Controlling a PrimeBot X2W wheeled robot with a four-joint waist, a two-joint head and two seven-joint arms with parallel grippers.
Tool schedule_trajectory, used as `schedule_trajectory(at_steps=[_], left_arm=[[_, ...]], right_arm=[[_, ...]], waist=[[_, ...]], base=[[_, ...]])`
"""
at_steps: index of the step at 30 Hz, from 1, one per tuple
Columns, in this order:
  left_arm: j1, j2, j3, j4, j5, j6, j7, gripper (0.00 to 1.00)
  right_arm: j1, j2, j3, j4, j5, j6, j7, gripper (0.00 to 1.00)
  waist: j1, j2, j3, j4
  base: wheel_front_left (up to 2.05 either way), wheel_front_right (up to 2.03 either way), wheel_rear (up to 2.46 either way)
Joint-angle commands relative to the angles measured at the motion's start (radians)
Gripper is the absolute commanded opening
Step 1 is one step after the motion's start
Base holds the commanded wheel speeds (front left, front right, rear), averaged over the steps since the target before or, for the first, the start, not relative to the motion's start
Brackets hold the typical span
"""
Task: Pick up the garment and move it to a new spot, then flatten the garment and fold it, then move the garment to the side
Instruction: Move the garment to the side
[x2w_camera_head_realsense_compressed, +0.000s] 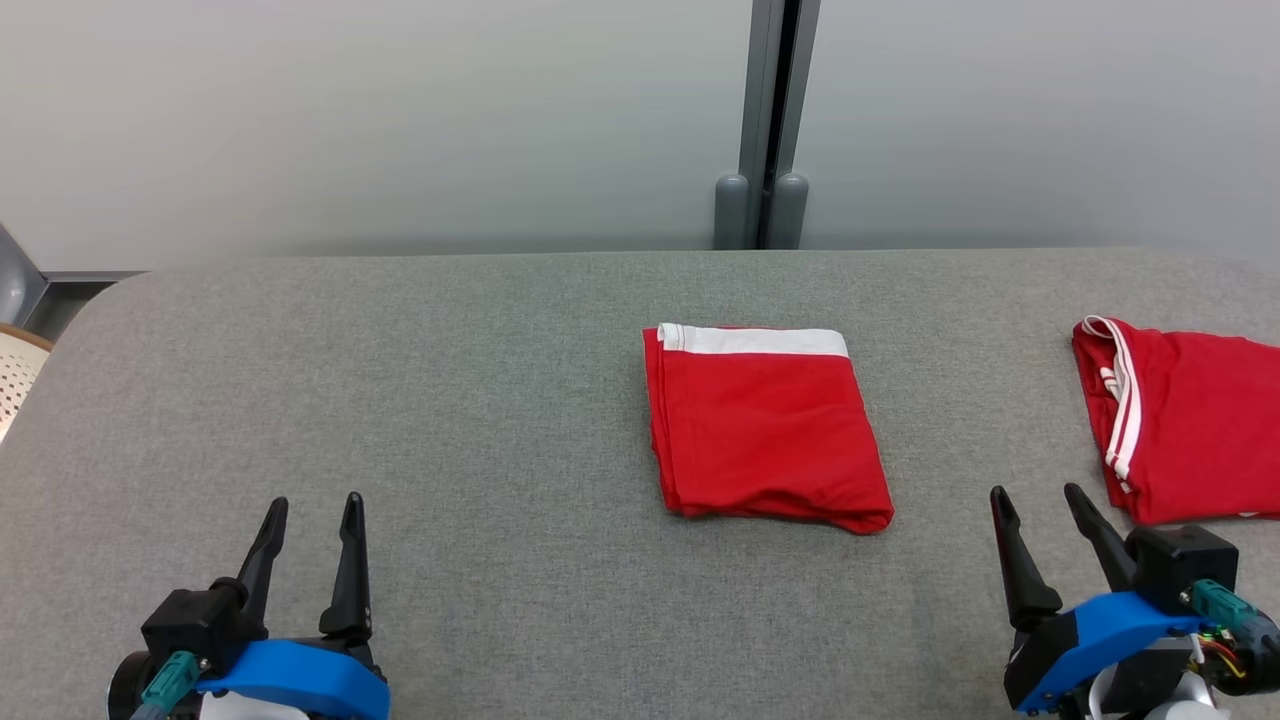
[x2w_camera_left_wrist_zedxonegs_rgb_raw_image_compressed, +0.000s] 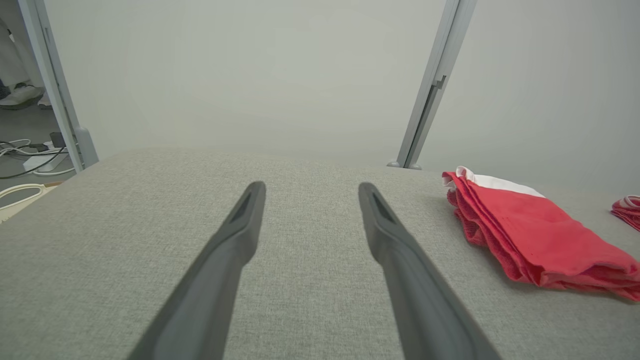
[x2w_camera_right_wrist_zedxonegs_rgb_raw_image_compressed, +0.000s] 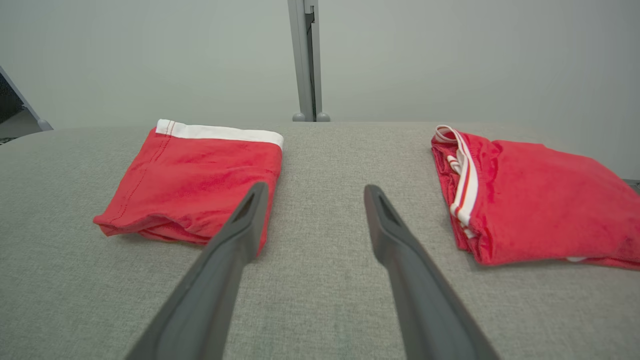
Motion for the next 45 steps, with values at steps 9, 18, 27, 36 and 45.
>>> schedule_trajectory(at_steps=[9, 18, 27, 36, 45], left_arm=[[-0.011, 0.0, 0.001, -0.007, 0.003, -0.002, -0.004, 1.0], [-0.02, -0.005, 0.002, -0.03, 0.008, 0.002, -0.004, 1.0], [-0.078, -0.012, -0.011, -0.068, 0.026, -0.003, -0.004, 1.0], [-0.121, -0.027, -0.025, -0.085, 0.034, -0.009, -0.004, 1.0], [-0.136, -0.038, -0.026, -0.084, 0.042, -0.013, -0.004, 1.0]], right_arm=[[-0.014, 0.0, 0.013, 0.009, -0.004, 0.0, -0.001, 1.0], [-0.108, 0.0, 0.048, -0.003, 0.025, 0.0, 0.064, 1.0], [-0.38, 0.0, 0.046, 0.13, 0.051, 0.0, 0.341, 1.0], [-0.555, -0.001, -0.019, 0.369, 0.004, 0.0, 0.513, 1.0], [-0.61, 0.001, -0.086, 0.56, -0.042, 0.0, 0.497, 1.0]], waist=[[0.0, 0.0, 0.003, -0.002], [0.0, 0.0, 0.043, 0.008], [0.0, 0.0, 0.143, 0.053], [0.0, 0.0, 0.217, 0.115], [0.0, 0.0, 0.249, 0.14]], base=[[0.0, 0.0, 0.0], [0.0, 0.0, 0.0], [0.0, 0.0, 0.0], [0.0, 0.0, 0.0], [0.0, 0.0, 0.0]])
